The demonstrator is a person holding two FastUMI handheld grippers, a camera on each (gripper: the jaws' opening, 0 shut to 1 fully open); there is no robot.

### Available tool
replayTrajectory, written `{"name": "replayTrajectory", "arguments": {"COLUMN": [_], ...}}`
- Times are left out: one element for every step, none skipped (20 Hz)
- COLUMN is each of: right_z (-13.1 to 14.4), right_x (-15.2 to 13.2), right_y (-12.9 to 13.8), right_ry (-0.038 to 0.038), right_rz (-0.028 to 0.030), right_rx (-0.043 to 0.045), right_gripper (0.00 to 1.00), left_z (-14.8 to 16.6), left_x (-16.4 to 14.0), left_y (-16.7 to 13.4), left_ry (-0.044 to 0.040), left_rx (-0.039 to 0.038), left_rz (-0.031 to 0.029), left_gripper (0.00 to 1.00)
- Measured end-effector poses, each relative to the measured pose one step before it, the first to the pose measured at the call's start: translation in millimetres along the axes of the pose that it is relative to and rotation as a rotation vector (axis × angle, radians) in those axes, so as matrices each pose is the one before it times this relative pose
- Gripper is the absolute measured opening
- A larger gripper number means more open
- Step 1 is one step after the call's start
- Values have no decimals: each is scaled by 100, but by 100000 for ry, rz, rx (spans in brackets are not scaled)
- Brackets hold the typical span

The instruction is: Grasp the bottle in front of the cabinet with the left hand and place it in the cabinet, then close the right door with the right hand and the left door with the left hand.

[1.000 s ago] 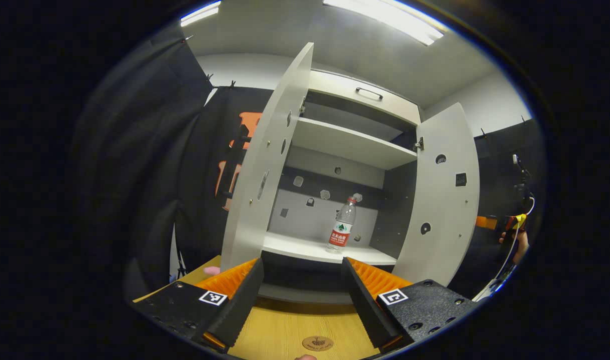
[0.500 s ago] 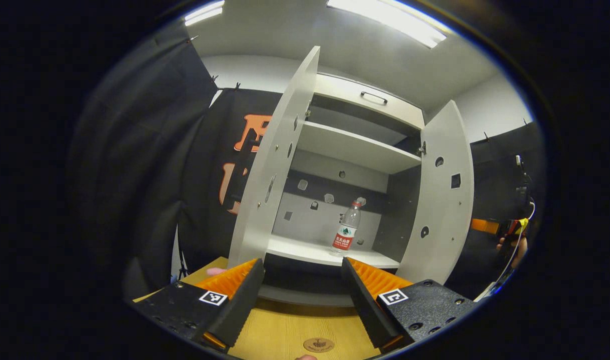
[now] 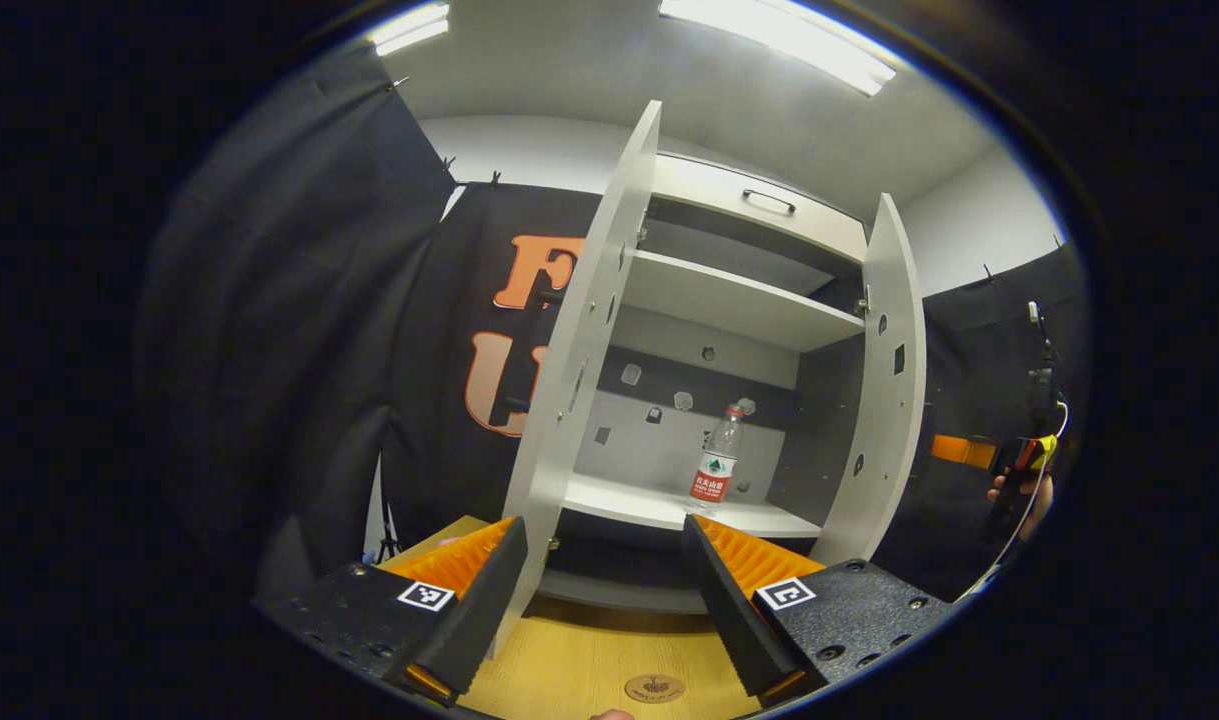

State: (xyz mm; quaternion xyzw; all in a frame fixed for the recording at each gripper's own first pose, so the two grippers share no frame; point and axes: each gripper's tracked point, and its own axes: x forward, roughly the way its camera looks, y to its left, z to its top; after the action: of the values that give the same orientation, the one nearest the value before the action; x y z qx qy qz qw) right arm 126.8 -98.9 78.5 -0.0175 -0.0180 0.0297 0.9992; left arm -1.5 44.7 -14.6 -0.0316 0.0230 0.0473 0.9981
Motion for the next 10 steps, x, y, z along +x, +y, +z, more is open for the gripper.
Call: {"name": "replayTrajectory", "arguments": {"right_z": [-124,-79,-162,-350,-201,30,46,161,-7,-140], "right_x": [442,509,596,399,473,495,201,-161,-153,-199], "right_y": [881,901,882,1119,1102,592,284,193,179,201], "right_ry": [116,-185,586,827,356,36,-322,-524,-212,347], "right_rz": [1524,1537,1842,2364,2345,986,175,184,215,83], "right_rx": [-220,-279,-7,1003,1471,991,161,-28,215,306], "right_gripper": [97,97,97,97,97,96,96,96,96,96], "left_z": [147,129,200,147,304,263,503,703,867,866], "left_x": [-156,-33,-60,113,82,-91,-60,205,413,573], "left_y": [454,452,591,608,757,682,735,839,1064,917], "left_ry": [-181,-290,-188,-183,-331,-648,-737,-1028,-1686,-1580], "left_rx": [-194,-156,-327,-677,-1556,-2381,-2182,-407,1014,2095], "left_rz": [1160,1320,1667,1475,1626,1538,1505,2550,2888,2696], "left_gripper": [95,95,95,94,94,95,94,94,94,94]}}
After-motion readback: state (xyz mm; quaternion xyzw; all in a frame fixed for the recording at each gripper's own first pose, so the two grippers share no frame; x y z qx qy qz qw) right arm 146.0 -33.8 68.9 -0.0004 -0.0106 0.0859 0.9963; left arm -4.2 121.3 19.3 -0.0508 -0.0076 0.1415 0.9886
